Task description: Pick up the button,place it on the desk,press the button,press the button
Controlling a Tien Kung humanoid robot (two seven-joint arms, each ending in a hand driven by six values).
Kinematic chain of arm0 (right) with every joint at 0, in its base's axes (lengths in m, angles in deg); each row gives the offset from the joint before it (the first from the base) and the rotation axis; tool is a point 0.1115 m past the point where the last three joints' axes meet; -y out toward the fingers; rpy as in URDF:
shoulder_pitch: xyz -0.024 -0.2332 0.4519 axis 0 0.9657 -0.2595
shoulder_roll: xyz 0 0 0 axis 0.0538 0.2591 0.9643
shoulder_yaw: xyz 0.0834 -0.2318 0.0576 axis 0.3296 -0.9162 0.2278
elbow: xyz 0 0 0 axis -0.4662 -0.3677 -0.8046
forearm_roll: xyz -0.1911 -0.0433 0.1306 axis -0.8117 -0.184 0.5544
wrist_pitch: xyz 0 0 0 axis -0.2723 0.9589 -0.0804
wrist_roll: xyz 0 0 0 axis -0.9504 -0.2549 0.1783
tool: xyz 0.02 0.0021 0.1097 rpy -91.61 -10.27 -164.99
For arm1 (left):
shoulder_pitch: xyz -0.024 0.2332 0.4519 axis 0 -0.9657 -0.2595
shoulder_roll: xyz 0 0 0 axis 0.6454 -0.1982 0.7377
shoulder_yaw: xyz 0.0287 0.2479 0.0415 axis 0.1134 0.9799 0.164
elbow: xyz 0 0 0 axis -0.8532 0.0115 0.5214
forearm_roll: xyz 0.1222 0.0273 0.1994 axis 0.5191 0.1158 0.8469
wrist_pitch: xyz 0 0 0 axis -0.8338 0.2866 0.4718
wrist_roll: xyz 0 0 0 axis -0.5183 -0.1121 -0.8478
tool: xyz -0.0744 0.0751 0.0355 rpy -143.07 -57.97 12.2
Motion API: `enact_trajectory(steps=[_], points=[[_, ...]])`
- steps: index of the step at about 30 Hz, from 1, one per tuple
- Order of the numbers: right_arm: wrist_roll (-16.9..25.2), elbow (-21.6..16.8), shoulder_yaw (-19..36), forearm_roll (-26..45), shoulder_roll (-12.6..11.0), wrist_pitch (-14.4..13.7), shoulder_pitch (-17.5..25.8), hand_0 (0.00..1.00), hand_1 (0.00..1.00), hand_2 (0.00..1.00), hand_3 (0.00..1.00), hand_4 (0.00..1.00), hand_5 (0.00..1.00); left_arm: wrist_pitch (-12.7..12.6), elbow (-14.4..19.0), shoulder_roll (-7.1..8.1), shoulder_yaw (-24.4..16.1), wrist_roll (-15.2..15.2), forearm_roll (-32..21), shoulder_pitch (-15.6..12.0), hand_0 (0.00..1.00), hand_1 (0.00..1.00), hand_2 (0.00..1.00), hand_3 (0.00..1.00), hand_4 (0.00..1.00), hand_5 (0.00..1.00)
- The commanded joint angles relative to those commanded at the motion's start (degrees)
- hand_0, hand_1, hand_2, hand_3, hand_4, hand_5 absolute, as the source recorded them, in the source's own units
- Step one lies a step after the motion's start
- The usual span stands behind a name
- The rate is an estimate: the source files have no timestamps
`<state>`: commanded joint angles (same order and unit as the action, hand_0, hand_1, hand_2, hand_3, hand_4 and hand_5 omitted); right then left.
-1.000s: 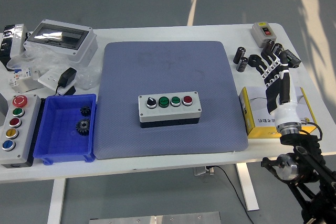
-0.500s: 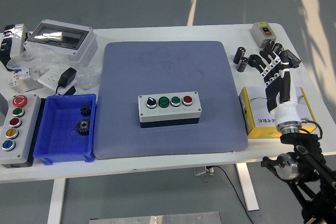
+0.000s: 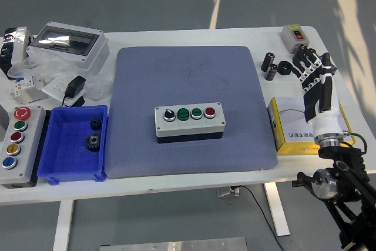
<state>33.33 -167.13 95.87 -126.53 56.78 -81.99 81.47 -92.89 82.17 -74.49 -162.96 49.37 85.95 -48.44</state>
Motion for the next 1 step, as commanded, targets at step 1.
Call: enact_trajectory(steps=[1], points=[[-0.01, -0.01, 0.11, -0.07, 0.04, -0.02, 0.02, 0.873, 0.837, 0.829, 0.810, 0.902, 0.998, -0.02, 0.00, 0.00, 0.09, -0.04, -0.12, -0.05, 0.629, 0.572, 0.545, 0.610, 0.630, 0.184]])
